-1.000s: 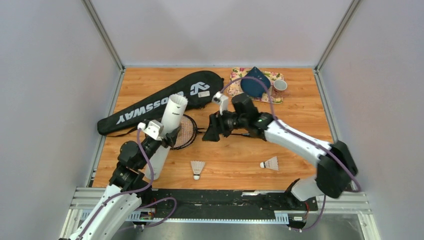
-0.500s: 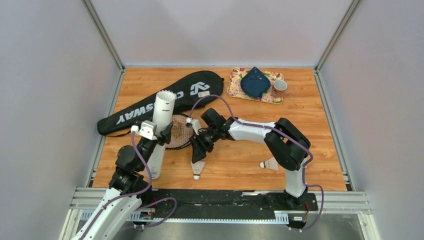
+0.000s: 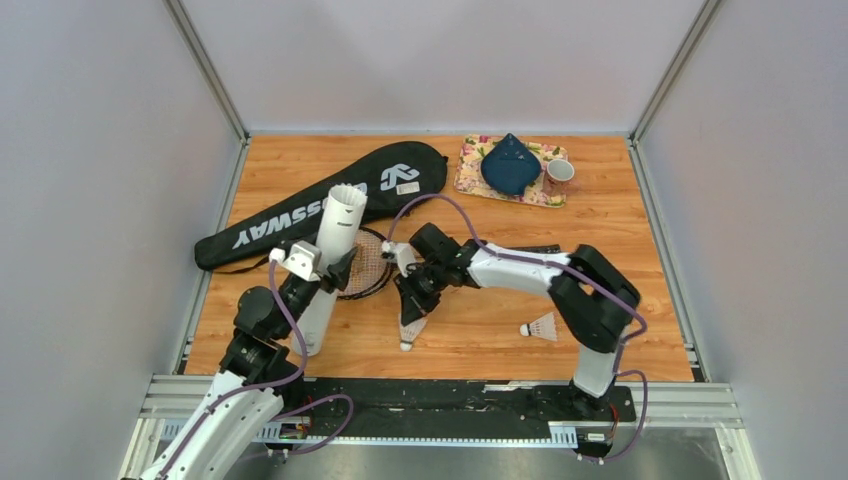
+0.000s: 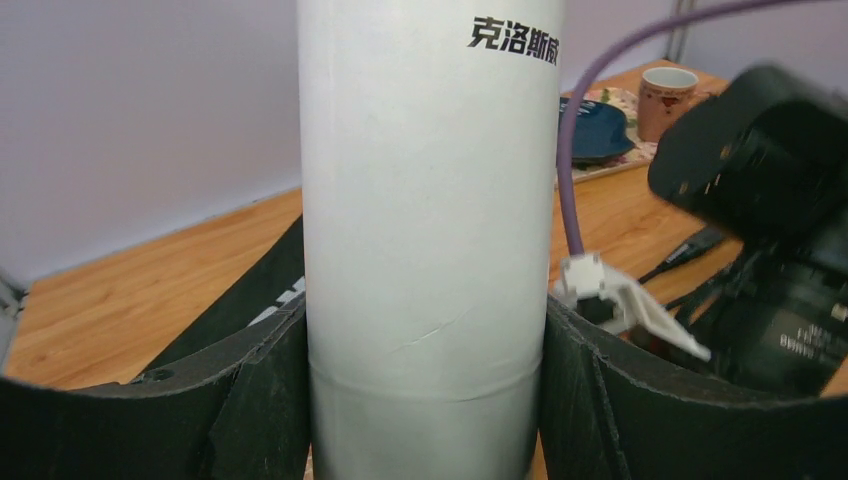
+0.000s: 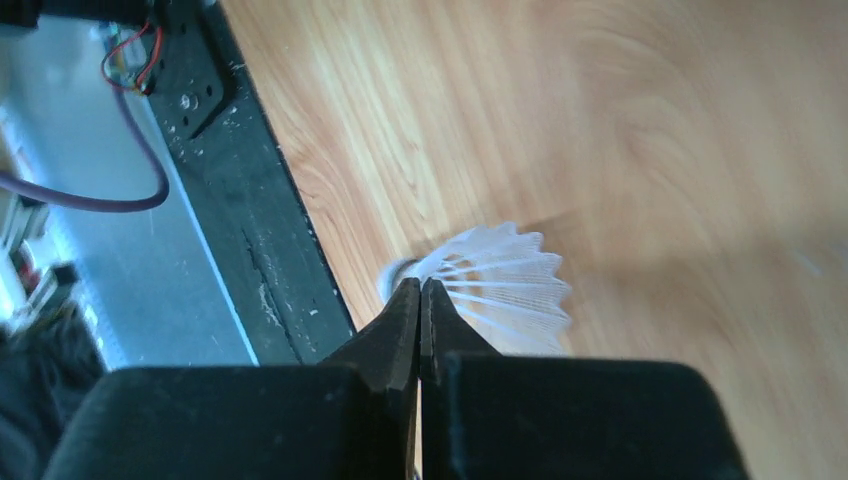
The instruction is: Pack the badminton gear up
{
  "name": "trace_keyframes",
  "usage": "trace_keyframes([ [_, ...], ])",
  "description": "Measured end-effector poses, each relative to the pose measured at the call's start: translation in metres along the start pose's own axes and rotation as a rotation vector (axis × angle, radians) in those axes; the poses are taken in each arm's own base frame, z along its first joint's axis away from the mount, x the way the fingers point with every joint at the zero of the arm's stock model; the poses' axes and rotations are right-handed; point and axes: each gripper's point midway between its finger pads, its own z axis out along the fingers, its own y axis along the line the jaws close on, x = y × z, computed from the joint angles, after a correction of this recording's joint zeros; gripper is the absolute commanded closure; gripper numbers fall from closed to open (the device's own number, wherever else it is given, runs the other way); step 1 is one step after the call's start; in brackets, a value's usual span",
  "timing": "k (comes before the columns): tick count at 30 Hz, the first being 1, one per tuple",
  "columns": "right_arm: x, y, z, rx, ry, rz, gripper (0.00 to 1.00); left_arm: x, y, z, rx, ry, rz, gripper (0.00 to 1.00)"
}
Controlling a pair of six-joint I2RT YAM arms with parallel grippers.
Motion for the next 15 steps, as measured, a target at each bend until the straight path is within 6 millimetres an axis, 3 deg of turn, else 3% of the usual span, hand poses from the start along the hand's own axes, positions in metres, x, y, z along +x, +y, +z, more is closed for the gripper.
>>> trace_keyframes([
  [3,-0.014,-0.008,-0.04,0.181,-0.089,0.026,1.0,0.002,-0.014,0.004,0.079,0.012,-0.006,0.84],
  [7,-0.071,0.0,-0.151,0.474,-0.385,-0.011,1.0,0.007,-0.043,0.008,0.245,0.045,-0.022,0.83],
  [11,-0.125,0.058,-0.265,0.604,-0.703,-0.092,1.0,0.009,-0.067,0.007,0.386,0.059,-0.036,0.84],
  [13,-0.145,0.098,-0.312,0.594,-0.837,-0.14,1.0,0.01,-0.078,0.005,0.454,0.066,-0.045,0.84],
  [15,-0.156,0.13,-0.343,0.562,-0.919,-0.186,1.0,0.01,-0.088,0.002,0.516,0.07,-0.053,0.84],
])
